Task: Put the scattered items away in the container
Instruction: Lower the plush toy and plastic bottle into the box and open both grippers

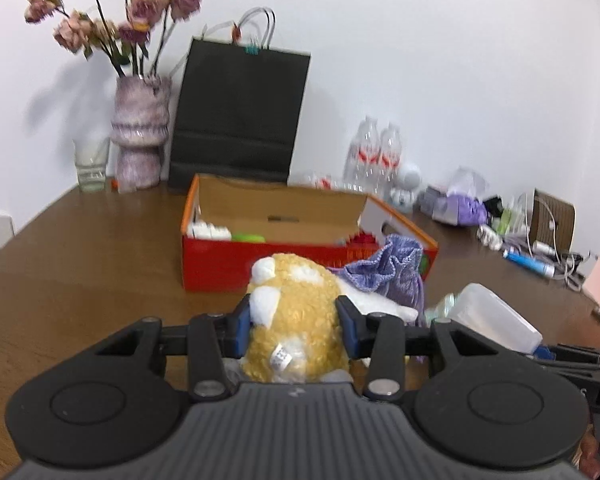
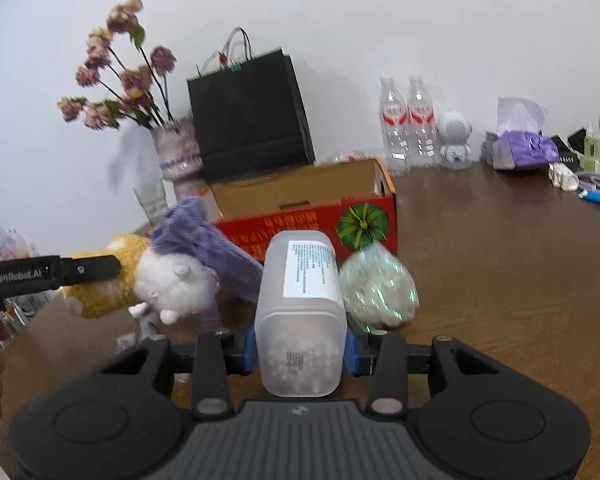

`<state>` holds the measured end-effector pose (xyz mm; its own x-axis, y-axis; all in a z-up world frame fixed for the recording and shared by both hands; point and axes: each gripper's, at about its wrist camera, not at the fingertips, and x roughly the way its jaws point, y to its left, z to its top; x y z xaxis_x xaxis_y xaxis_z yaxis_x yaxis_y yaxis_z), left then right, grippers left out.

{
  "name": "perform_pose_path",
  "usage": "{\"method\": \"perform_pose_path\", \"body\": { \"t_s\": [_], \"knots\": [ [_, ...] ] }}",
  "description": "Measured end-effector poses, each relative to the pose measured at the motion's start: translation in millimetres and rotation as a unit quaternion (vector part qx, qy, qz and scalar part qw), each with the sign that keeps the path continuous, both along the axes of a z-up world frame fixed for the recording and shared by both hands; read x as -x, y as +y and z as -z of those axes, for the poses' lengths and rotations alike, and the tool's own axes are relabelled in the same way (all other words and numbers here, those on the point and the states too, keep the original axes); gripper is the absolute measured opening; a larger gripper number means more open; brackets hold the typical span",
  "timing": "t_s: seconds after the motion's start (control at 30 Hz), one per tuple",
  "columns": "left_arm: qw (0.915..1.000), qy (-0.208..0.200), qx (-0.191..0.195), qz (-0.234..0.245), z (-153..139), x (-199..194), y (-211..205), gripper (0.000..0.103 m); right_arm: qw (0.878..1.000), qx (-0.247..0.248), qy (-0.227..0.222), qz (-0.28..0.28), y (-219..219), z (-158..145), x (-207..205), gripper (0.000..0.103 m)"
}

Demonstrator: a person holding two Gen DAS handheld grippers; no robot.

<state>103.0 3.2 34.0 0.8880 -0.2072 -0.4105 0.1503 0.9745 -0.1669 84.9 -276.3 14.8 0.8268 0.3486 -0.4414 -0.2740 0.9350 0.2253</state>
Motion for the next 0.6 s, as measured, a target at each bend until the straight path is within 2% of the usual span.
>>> {"method": "perform_pose_path", "body": {
  "t_s": [0.23,0.3,0.37,0.47,0.6],
  "knots": [
    [0.9993,-0.013,0.034,0.001,-19,8,12,0.043,1.0,-0.01,-0.026,-0.004,-3,-19,3,0.039],
    [0.9983,-0.025,0.052,0.004,-28,10,19,0.043,0.999,-0.014,-0.034,-0.004,-3,-26,1,0.039],
    [0.9977,-0.041,0.053,-0.001,-39,7,22,0.043,0.999,-0.015,-0.043,-0.005,-3,-33,-4,0.039],
    [0.9972,-0.056,0.049,-0.01,-51,-7,24,0.043,0.998,-0.018,-0.058,-0.007,-1,-44,-19,0.039],
    [0.9965,-0.057,0.061,-0.006,-60,-37,23,0.043,0.997,-0.012,-0.077,-0.01,5,-61,-47,0.039]
  ]
}}
